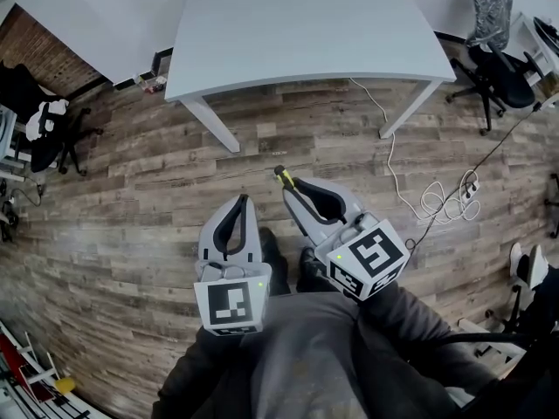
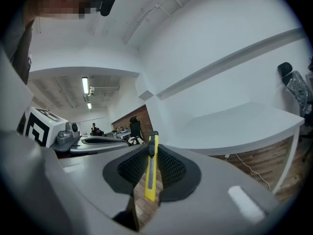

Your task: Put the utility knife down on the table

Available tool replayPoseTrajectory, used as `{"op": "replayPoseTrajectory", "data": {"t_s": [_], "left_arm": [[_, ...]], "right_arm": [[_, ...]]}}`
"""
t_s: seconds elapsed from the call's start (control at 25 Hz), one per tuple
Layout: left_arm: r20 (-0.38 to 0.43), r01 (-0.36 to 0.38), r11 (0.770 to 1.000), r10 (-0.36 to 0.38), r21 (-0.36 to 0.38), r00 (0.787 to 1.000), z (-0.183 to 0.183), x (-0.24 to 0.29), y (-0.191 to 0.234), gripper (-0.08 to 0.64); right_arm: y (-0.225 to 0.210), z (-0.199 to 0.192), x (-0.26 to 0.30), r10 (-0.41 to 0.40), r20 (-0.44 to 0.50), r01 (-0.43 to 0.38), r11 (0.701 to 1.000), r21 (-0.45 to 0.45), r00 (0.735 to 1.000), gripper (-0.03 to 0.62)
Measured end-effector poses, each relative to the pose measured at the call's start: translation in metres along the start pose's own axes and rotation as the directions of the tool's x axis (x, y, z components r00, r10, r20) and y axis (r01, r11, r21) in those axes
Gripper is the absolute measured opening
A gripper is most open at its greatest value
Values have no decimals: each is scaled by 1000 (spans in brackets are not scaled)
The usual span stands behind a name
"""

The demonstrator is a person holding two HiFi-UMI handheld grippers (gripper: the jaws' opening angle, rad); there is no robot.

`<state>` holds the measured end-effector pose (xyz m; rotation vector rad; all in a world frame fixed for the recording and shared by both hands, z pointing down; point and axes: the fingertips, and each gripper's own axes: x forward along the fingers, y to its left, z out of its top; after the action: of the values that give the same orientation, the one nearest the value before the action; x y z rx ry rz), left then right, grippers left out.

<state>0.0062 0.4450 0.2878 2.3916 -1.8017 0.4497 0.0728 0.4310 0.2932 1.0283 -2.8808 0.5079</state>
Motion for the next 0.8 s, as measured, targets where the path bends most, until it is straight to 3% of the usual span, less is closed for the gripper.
{"op": "replayPoseTrajectory", "data": {"t_s": [0.32, 0.8], "left_arm": [[9, 24, 999, -24, -35, 1000, -1, 38, 32, 3], [13, 20, 997, -19, -75, 1000, -4, 90, 117, 3]], "right_arm": [[-18, 3, 40, -26, -31, 26, 1000, -16, 999, 60], [-28, 13, 139, -26, -63, 25, 1000, -13, 998, 60]]}}
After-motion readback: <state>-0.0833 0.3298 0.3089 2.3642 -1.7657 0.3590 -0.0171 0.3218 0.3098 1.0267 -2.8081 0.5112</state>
